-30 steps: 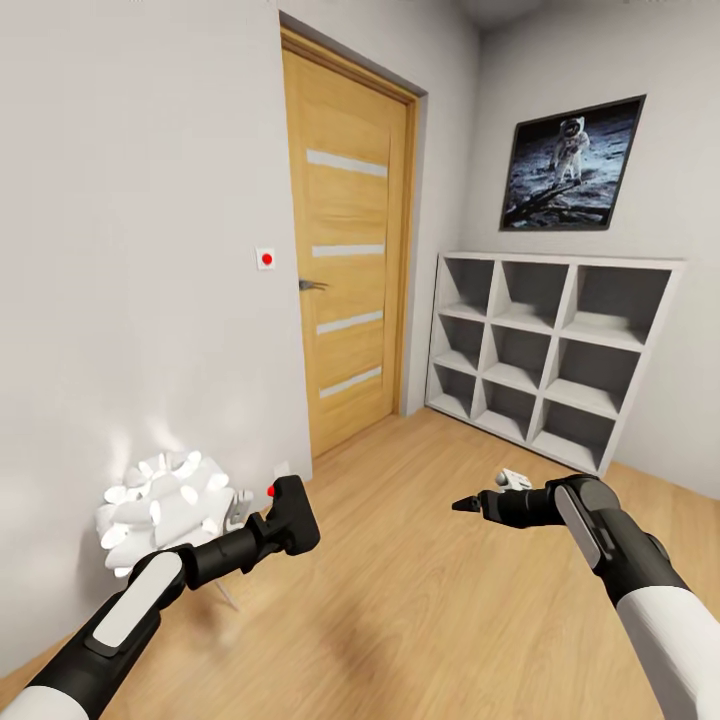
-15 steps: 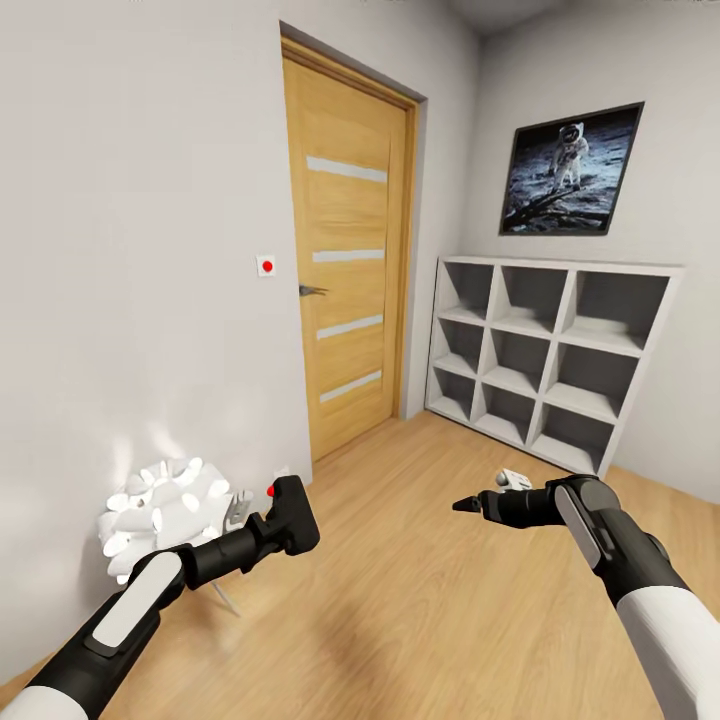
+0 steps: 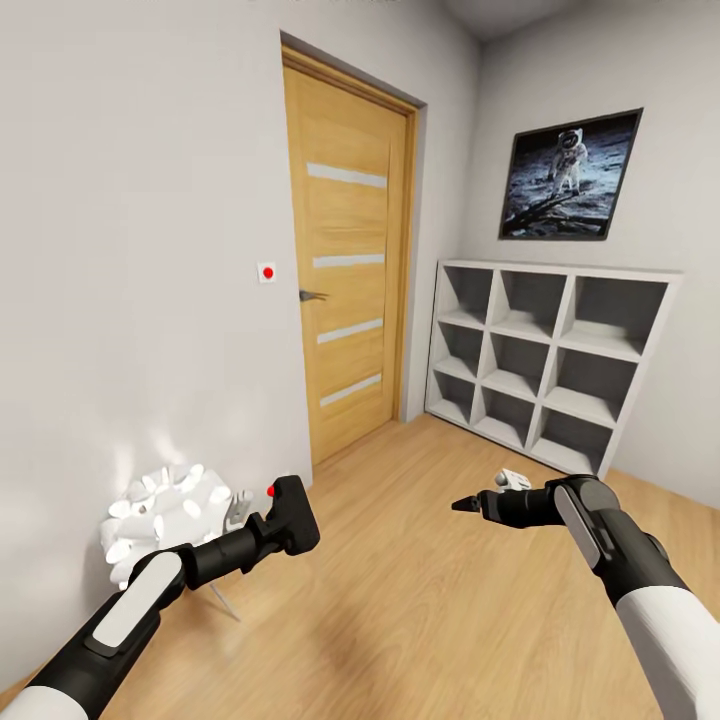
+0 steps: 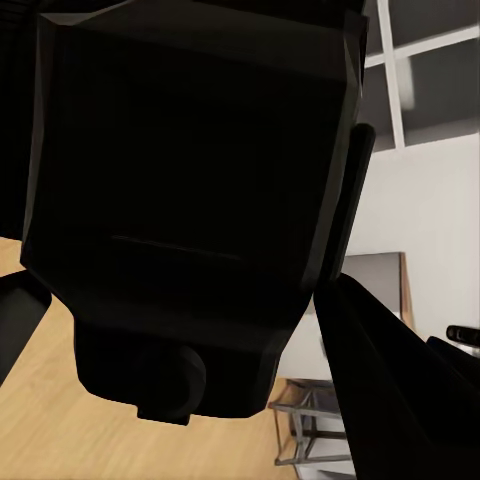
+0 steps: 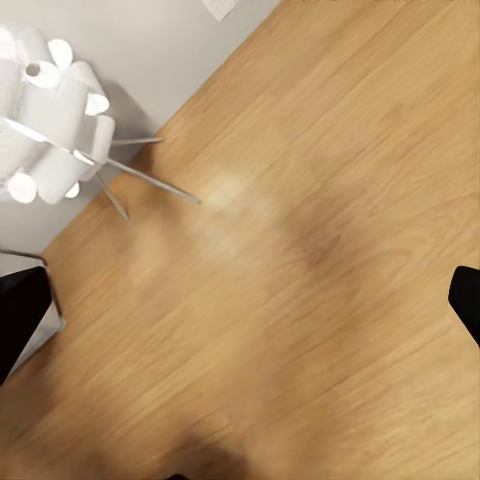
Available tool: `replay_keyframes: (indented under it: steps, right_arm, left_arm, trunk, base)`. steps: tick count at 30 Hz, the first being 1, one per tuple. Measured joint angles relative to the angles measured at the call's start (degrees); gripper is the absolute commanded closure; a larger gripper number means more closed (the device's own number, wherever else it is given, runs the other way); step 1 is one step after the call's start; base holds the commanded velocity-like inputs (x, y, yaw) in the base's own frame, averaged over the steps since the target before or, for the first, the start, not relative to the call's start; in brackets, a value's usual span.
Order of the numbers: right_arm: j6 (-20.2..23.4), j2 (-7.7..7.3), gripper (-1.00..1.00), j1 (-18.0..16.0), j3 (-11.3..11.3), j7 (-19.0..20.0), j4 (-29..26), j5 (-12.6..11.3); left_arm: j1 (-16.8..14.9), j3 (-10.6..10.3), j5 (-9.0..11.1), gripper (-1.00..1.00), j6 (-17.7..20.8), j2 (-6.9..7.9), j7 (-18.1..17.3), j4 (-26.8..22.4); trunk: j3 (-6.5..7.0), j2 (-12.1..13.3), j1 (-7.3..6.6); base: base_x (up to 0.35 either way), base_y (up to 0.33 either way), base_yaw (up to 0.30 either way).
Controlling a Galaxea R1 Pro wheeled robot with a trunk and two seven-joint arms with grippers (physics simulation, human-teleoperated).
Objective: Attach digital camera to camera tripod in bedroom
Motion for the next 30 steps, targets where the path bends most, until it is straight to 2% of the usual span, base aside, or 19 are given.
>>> replay_keyframes:
  steps: [30]
  right_arm:
    - [0.0, -0.11, -1.0, 0.0, 0.03, 0.01, -0.03, 0.05]
  left_arm:
    - [0.0, -0.01, 0.0, 1.0, 0.0, -0.02, 0.01, -0.02]
  trunk:
    - [5.39, 12.04, -6.59]
  base:
    - [0.0, 0.0, 0.0]
